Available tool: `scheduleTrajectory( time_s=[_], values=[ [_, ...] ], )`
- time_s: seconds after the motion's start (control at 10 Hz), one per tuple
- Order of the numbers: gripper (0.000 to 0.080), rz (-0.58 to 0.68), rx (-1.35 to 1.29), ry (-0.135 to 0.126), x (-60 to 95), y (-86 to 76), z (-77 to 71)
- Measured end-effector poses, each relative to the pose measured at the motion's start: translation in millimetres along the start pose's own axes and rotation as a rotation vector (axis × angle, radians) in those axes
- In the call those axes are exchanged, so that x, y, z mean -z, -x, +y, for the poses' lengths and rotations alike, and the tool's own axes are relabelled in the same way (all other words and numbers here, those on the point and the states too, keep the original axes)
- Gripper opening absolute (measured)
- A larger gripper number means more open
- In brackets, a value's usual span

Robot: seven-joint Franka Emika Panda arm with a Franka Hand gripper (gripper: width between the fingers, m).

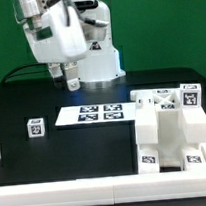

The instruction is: Assemble chair

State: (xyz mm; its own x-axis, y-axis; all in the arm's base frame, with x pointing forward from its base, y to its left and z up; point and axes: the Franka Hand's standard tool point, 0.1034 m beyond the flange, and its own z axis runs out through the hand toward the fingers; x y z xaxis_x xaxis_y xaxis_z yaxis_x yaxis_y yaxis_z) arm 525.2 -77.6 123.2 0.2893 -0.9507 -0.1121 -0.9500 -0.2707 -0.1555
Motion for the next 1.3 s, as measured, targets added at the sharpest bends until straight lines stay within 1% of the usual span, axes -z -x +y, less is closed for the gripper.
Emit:
scheduleTrajectory(
  time_s=[0.3,0.4,0.5,0.6,0.7,0.8,0.9,1.1,1.2,1.3],
  values=[
    [0.0648,-0.003,-0.186,0.003,-1.4,2.2,-0.3],
    [0.0648,-0.003,-0.236,0.006,-3.1,-0.5,2.4],
    [0.0648,-0.014,-0.278,0.004,-10.1,-14.2,18.3],
    [0.0648,-0.012,-0.336,0.020,-18.3,-32.2,42.2],
    [0.0648,0.001,-0.319,0.038,-25.5,-36.0,55.8],
    [0.0648,0.030,-0.314,0.051,-29.2,-32.7,52.9],
    [0.0648,0.024,-0.294,0.051,-30.8,-28.3,51.0],
    [0.0648,0.024,-0.302,0.051,-31.5,-30.8,53.6],
    [0.0648,0.013,-0.308,0.046,-34.1,-34.7,62.2],
    [0.0648,0.005,-0.295,0.057,-38.0,-40.3,79.3]
  ],
)
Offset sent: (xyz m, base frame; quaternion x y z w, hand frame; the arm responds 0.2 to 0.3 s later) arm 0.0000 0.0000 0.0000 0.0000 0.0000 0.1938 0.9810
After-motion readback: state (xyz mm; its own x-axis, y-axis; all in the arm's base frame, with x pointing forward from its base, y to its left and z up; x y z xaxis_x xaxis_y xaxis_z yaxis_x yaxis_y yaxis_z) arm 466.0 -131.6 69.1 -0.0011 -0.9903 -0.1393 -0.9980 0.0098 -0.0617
